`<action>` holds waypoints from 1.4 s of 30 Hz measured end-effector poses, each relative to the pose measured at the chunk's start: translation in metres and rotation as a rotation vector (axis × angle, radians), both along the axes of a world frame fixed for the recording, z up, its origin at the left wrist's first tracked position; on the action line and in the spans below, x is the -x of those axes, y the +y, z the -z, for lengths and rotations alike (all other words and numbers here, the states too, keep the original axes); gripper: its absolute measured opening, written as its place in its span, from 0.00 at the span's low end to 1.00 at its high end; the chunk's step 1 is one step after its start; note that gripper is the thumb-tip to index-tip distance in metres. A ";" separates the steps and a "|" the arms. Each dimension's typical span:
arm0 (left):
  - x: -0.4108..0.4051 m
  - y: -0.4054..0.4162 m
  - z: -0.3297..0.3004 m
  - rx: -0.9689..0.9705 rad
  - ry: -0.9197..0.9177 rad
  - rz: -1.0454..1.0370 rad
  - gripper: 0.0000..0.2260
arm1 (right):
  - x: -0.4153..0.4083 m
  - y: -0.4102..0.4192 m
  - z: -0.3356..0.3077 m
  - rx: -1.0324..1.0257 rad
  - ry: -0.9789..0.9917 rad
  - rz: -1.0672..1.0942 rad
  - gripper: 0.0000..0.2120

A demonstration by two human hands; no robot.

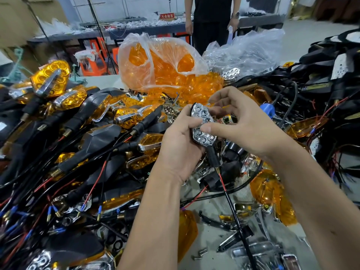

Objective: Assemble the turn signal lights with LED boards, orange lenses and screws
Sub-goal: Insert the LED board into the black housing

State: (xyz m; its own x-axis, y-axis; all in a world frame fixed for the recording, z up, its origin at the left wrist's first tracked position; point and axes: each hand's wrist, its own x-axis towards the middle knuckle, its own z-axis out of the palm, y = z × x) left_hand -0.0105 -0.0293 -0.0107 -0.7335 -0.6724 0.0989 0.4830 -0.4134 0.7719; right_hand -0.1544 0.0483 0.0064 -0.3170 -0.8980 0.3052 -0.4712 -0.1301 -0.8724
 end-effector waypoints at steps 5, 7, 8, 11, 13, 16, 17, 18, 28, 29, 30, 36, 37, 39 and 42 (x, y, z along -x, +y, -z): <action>0.003 0.000 0.003 -0.004 -0.003 -0.087 0.08 | -0.004 0.001 0.000 0.034 -0.023 0.046 0.25; 0.006 -0.001 0.005 -0.046 -0.028 -0.137 0.14 | -0.006 0.001 -0.001 0.044 0.083 0.077 0.23; 0.007 0.000 0.004 -0.073 -0.040 -0.147 0.15 | -0.008 0.001 -0.002 0.045 0.118 0.083 0.22; 0.008 0.004 -0.001 -0.127 -0.097 -0.100 0.18 | -0.016 -0.002 -0.003 0.028 0.222 0.119 0.23; 0.008 0.004 -0.002 -0.119 -0.098 -0.072 0.20 | -0.020 -0.003 -0.003 0.017 0.256 0.158 0.23; 0.008 0.003 -0.002 -0.141 -0.092 -0.071 0.21 | -0.019 -0.003 -0.005 0.001 0.261 0.174 0.21; 0.008 0.004 -0.003 -0.144 -0.093 -0.069 0.22 | -0.018 -0.003 -0.005 -0.005 0.263 0.176 0.21; 0.009 0.003 -0.003 -0.141 -0.094 -0.061 0.23 | -0.018 -0.003 -0.006 -0.007 0.267 0.176 0.20; 0.008 0.001 -0.002 -0.174 -0.133 -0.134 0.20 | -0.009 -0.003 0.001 0.117 -0.224 -0.034 0.10; 0.009 0.001 -0.001 -0.194 -0.136 -0.155 0.15 | -0.007 -0.002 0.002 0.114 -0.341 -0.082 0.10; 0.009 -0.001 0.001 -0.210 -0.150 -0.179 0.11 | -0.005 -0.002 0.002 0.123 -0.440 -0.117 0.09; 0.009 -0.003 0.004 -0.147 -0.145 -0.164 0.06 | 0.005 -0.003 0.002 0.274 -0.860 -0.141 0.06; 0.008 -0.004 0.005 -0.122 -0.140 -0.155 0.06 | 0.006 -0.003 0.002 0.287 -0.878 -0.118 0.08; 0.007 -0.004 0.007 -0.023 -0.173 -0.138 0.08 | 0.006 -0.004 0.001 0.252 -0.779 -0.012 0.10; 0.007 -0.001 0.008 0.148 -0.259 -0.098 0.11 | 0.005 -0.005 0.005 0.148 -0.545 0.121 0.10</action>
